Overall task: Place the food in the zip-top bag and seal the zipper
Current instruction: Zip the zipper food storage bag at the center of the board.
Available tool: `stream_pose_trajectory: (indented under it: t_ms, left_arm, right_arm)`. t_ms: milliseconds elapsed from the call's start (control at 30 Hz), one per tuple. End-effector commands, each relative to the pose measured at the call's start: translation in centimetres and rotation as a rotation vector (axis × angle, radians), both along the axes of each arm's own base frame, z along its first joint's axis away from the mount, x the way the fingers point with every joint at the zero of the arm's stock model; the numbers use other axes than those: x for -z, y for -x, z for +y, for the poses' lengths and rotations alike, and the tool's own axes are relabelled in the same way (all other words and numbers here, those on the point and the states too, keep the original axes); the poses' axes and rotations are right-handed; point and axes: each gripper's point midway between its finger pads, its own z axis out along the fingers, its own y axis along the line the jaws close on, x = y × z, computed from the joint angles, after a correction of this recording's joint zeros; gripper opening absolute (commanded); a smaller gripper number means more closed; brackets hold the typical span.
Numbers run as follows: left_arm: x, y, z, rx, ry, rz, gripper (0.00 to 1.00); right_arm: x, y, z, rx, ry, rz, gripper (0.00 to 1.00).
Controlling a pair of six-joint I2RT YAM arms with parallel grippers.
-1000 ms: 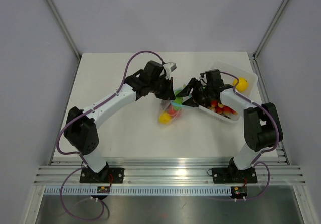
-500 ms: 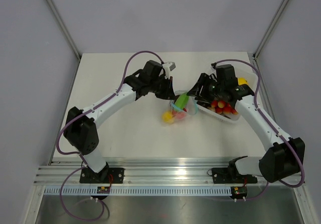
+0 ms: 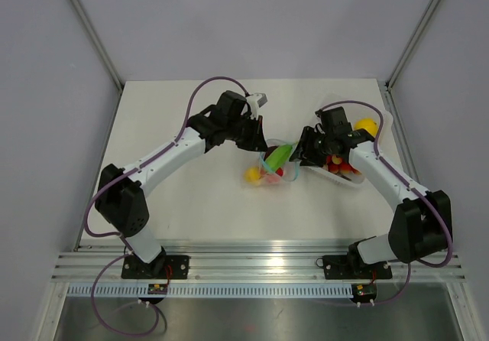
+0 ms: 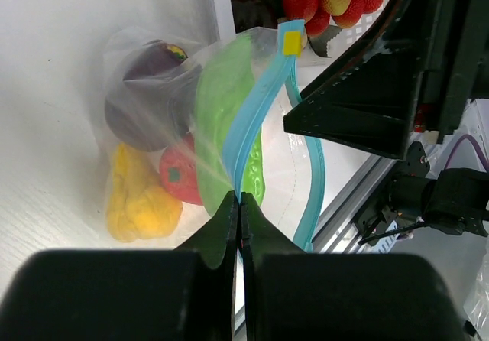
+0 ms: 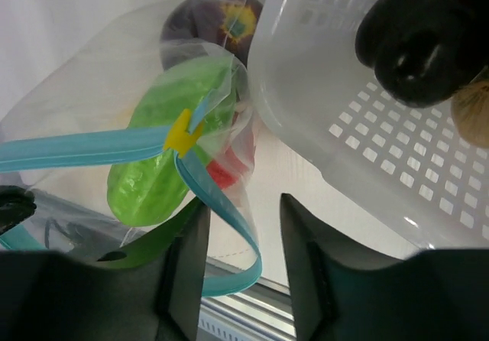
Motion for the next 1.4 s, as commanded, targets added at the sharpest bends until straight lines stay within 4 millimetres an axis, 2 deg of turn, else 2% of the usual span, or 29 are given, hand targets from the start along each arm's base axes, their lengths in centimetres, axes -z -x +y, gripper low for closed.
stream_pose_trajectory:
  t_ms: [0,33,67,133,167,233,267,300,333,400,433,533,567,667,800,900,1067,1100,1200,1367]
  left_arm:
    - [-4.7,-0.2,-0.4,0.034,0.087,-0.103,0.00]
    - [-4.7,-0.2,-0.4,0.036,0.084,-0.106,0.00]
    - [-4.8,-0.2,-0.3,0.037,0.079,-0.108,0.00]
    - [-4.7,-0.3,-0.2,0.040,0.064,-0.116,0.00]
    - [-4.6,-0.3,0.1,0.043,0.044,-0.123,0.00]
    - [-4.5,-1.1,0.7,0.011,0.002,-0.150,0.02]
    - [-3.9,-1.2,1.2,0.009,-0.038,-0.151,0.10]
    - [-4.3,-2.0,1.6,-0.017,-0.068,-0.178,0.30]
    - [-4.4,-2.2,1.9,-0.020,-0.086,-0.184,0.42]
    - [-4.7,-2.1,2.4,-0.011,-0.120,-0.198,0.54]
    - [-5.6,-1.8,2.7,-0.009,-0.119,-0.209,0.61]
    - [-7.2,-0.9,3.5,-0.011,-0.134,-0.279,0.71]
    - [-7.8,-0.8,3.9,-0.018,-0.149,-0.312,0.71]
    - [-8.5,1.3,3.4,0.033,-0.165,-0.360,0.72]
    - [-7.4,4.4,0.8,0.147,-0.173,-0.366,0.72]
    - [-6.1,5.4,-0.6,0.185,-0.162,-0.345,0.71]
    - [-4.1,5.3,-2.3,0.191,-0.143,-0.317,0.71]
    - [-3.3,5.1,-2.5,0.193,-0.153,-0.306,0.68]
    - [-2.5,4.7,-3.0,0.184,-0.156,-0.297,0.61]
    - [-1.4,4.1,-3.5,0.176,-0.160,-0.301,0.58]
  right_arm:
    - [0.3,-0.1,0.5,-0.039,-0.011,-0.023,0.46]
    - [0.2,-0.1,0.4,-0.040,-0.013,-0.028,0.39]
    - [0.1,-0.2,0.3,-0.034,-0.011,-0.031,0.24]
    - [-0.5,-0.2,0.4,-0.030,-0.017,-0.049,0.11]
    - [-1.3,-0.3,0.4,-0.026,-0.030,-0.071,0.00]
    - [-1.8,-0.3,0.4,-0.005,-0.037,-0.075,0.00]
    - [-2.3,-0.3,0.6,0.016,-0.064,-0.073,0.00]
    - [-2.6,-0.2,0.9,0.022,-0.091,-0.068,0.00]
    - [-3.0,0.0,1.8,0.007,-0.148,-0.067,0.00]
    - [-3.7,0.1,2.7,0.034,-0.233,-0.048,0.00]
    - [-4.0,0.0,3.3,0.046,-0.283,-0.042,0.00]
    - [-4.8,0.0,3.7,0.053,-0.324,-0.059,0.00]
    - [-4.9,0.0,3.7,0.057,-0.328,-0.057,0.00]
    - [-5.4,-0.2,4.0,0.056,-0.348,-0.050,0.00]
    - [-6.2,-0.5,4.8,0.042,-0.399,-0.047,0.00]
    - [-6.4,-0.6,5.1,0.038,-0.418,-0.042,0.00]
    - [-6.6,-0.3,5.3,0.032,-0.435,-0.038,0.00]
    - [-6.5,-0.3,5.3,0.033,-0.437,-0.034,0.00]
    - [-6.5,0.0,5.4,0.026,-0.446,-0.029,0.00]
    - [-6.7,0.6,5.5,0.010,-0.464,-0.030,0.00]
